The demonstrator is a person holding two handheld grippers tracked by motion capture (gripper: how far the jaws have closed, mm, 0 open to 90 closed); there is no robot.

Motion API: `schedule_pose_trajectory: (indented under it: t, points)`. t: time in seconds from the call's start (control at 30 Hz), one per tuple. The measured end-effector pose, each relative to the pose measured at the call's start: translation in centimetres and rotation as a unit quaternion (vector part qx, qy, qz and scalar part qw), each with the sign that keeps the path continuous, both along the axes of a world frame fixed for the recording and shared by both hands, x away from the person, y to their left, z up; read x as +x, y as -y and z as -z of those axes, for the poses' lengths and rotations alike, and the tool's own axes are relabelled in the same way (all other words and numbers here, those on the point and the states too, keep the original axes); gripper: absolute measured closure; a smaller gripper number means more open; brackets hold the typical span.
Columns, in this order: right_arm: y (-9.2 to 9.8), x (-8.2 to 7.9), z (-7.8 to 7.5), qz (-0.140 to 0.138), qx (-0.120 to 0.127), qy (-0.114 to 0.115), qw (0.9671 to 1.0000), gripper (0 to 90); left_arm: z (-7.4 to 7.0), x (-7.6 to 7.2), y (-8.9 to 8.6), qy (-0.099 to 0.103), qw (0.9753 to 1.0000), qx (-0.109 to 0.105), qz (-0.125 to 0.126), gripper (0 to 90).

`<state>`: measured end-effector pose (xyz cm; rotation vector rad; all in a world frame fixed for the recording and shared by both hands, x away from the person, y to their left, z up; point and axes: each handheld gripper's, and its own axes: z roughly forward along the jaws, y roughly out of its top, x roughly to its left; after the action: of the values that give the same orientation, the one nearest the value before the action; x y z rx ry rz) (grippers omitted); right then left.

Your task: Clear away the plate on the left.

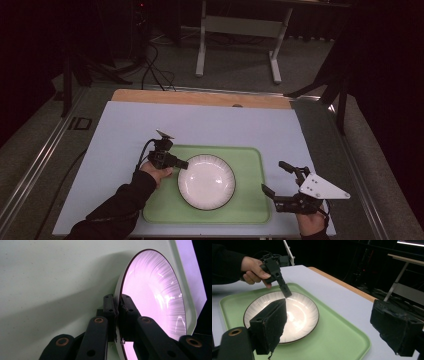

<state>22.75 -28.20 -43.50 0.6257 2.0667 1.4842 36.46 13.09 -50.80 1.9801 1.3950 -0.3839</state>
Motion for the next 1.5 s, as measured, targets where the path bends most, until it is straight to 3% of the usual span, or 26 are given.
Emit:
schedule_pose_trajectory:
  t: [0.17, 0.23, 0.53, 0.73, 0.87, 1.03, 1.13, 1.23, 1.27, 1.3, 1.37, 1.43, 1.5]
  points:
    - [0.0, 0.1, 0.1, -0.001, 0.000, -0.003, 1.0000, 13.6, 0.6, 0.2, 0.2, -0.001, 0.9999, 0.016, 0.005, 85.4]
    - [0.0, 0.1, 0.1, -0.001, 0.000, -0.004, 1.0000, 13.6, 0.8, 0.3, 0.1, -0.004, 1.0000, 0.006, 0.000, 84.9]
    - [0.1, 0.1, 0.2, 0.002, 0.002, -0.008, 1.0000, 13.6, 0.2, 0.5, 0.6, 0.007, 0.9997, 0.019, 0.013, 79.1]
    - [0.5, 0.0, 0.3, 0.006, 0.007, -0.009, 0.9999, 13.1, -1.9, 0.2, 0.8, 0.048, 0.9972, 0.051, 0.025, 72.5]
    - [0.7, 0.0, 0.4, 0.007, 0.006, -0.016, 0.9998, 13.1, -3.3, -0.1, 0.4, 0.072, 0.9961, 0.038, 0.033, 69.6]
    - [0.7, -0.1, 0.3, 0.006, 0.005, -0.015, 0.9998, 13.1, -5.6, -0.9, 0.3, 0.113, 0.9913, 0.049, 0.046, 65.6]
    - [0.6, -0.2, 0.2, 0.006, 0.003, -0.014, 0.9999, 13.1, -6.5, -1.2, 0.3, 0.127, 0.9895, 0.044, 0.051, 60.0]
    - [0.5, -0.1, 0.3, 0.003, 0.000, -0.017, 0.9999, 13.0, -7.5, -1.9, 0.3, 0.154, 0.9853, 0.042, 0.062, 50.1]
    - [0.5, -0.1, 0.4, 0.003, -0.001, -0.017, 0.9998, 13.1, -7.7, -2.0, 0.2, 0.157, 0.9850, 0.038, 0.059, 46.5]
    - [0.6, -0.1, 0.4, 0.003, -0.001, -0.018, 0.9998, 13.1, -7.9, -2.1, 0.1, 0.158, 0.9851, 0.031, 0.061, 43.8]
    - [0.6, -0.1, 0.3, 0.004, -0.001, -0.018, 0.9998, 13.1, -8.2, -2.3, -0.3, 0.159, 0.9842, -0.004, 0.078, 31.4]
    - [0.5, -0.2, 0.3, 0.004, -0.001, -0.017, 0.9998, 13.1, -8.5, -2.5, -0.5, 0.169, 0.9830, -0.003, 0.070, 31.3]
    - [0.4, -0.2, 0.4, 0.003, -0.002, -0.018, 0.9998, 13.1, -8.8, -2.7, -0.5, 0.174, 0.9814, -0.016, 0.079, 28.6]
